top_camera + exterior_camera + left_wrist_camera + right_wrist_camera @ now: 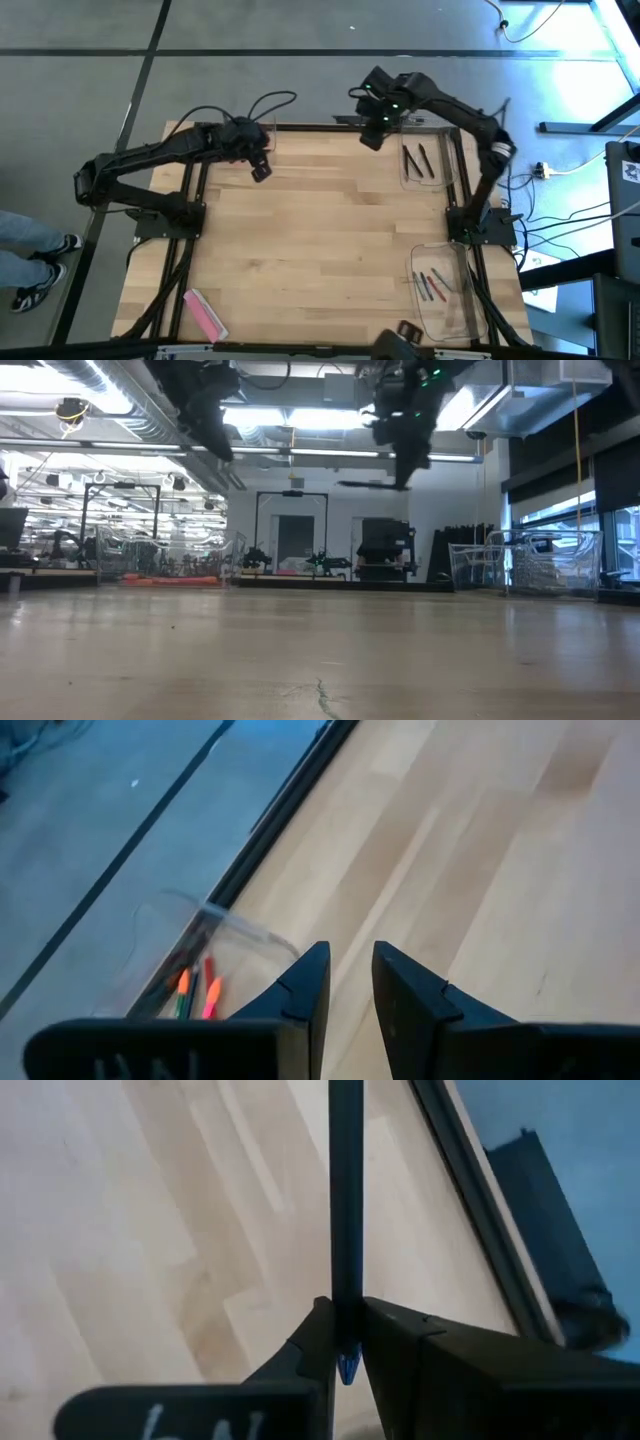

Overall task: Sort crayons/erasers/pens/pencils in bins
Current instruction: Put the black pen into the top right transparent bin

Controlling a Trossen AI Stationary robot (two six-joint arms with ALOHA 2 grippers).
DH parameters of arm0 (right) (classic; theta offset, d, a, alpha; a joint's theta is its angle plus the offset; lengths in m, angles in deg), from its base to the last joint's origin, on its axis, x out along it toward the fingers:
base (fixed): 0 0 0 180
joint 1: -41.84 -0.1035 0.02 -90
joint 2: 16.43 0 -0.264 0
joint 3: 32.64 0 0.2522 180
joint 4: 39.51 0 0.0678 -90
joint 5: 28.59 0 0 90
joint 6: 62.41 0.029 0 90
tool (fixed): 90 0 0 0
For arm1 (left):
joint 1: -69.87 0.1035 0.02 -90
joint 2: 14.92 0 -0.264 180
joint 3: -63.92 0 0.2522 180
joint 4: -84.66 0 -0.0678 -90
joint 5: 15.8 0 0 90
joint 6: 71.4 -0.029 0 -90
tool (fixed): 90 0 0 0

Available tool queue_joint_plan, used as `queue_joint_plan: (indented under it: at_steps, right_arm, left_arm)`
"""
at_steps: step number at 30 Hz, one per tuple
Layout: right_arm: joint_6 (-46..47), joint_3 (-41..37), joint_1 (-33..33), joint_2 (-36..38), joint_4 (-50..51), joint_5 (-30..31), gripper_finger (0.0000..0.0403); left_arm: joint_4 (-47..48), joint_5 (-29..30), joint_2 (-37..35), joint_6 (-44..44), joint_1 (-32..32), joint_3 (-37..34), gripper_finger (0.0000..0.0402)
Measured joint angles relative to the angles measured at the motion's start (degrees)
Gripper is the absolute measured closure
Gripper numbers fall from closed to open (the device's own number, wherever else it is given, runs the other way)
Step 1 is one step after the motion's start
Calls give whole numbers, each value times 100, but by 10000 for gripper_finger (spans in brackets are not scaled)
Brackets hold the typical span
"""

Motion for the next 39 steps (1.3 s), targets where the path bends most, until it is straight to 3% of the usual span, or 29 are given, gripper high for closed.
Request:
queue_joint_plan:
  at_steps: [3,9,18,26,39]
  right_arm:
    - [306,-570,89,558,-20,65,363]
    - [1386,-1915,293,1801,-92,839,363]
    - [3216,-3832,641,3234,-595,1064,363]
    - [3733,-5017,919,3398,-1089,1078,363]
    - [4345,-5781,1099,3398,-1600,1165,352]
  left_arm:
    - [-208,0,0,0,-97,0,331]
    - [-438,2,0,-23,-186,0,331]
    - [-943,-15,0,-1045,-184,0,331]
    - [-1983,-1112,0,-1637,-117,0,331]
    - [-2205,-1204,0,-1490,-120,0,331]
